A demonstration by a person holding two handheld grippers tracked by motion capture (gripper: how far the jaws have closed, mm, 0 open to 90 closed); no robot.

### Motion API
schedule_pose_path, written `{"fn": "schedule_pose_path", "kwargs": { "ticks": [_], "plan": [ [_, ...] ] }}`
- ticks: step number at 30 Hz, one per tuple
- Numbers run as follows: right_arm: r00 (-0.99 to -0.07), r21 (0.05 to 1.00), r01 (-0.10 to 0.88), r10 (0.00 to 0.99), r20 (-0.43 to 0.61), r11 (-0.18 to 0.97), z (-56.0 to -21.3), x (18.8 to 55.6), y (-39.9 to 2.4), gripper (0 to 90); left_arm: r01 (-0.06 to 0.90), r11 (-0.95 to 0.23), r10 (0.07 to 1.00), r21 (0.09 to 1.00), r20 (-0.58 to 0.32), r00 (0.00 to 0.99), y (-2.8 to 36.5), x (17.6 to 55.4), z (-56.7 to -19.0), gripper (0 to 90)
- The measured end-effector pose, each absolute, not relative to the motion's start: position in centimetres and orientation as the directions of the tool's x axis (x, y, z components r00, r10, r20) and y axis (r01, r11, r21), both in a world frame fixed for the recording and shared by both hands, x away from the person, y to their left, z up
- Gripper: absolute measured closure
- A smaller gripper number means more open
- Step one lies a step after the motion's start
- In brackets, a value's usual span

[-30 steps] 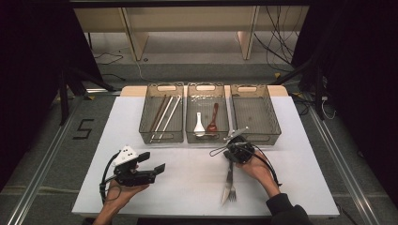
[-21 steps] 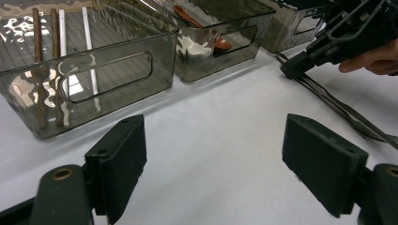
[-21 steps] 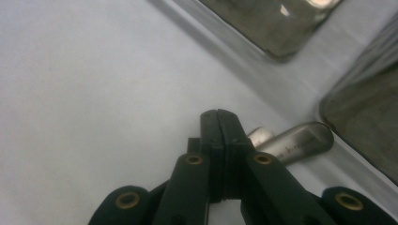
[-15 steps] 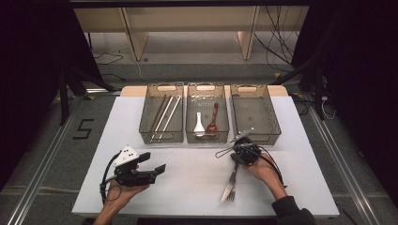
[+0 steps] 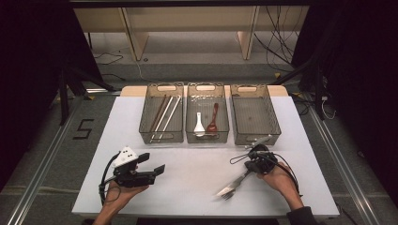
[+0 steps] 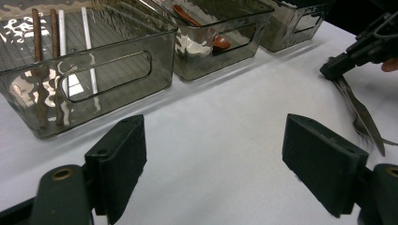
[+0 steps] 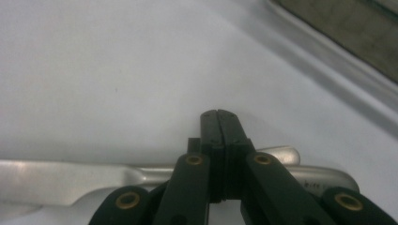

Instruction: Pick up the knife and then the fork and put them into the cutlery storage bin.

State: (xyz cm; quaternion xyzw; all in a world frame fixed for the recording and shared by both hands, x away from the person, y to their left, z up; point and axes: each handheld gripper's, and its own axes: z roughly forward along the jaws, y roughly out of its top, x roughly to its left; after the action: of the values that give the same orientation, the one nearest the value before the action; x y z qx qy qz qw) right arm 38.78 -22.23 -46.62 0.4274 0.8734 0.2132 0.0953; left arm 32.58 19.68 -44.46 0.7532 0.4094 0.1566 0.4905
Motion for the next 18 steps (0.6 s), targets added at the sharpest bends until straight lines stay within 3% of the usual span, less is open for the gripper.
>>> {"fn": "schedule_pose_path", "kwargs": {
  "ticks": [18],
  "plan": [
    [-0.594, 0.407, 0.744, 0.803, 0.042, 0.53, -46.3, 35.9, -24.5, 90.0, 0.459, -0.188, 0.773, 0.869, -0.158, 0.615, 19.8, 32.4, -44.5, 21.6]
  ]
}}
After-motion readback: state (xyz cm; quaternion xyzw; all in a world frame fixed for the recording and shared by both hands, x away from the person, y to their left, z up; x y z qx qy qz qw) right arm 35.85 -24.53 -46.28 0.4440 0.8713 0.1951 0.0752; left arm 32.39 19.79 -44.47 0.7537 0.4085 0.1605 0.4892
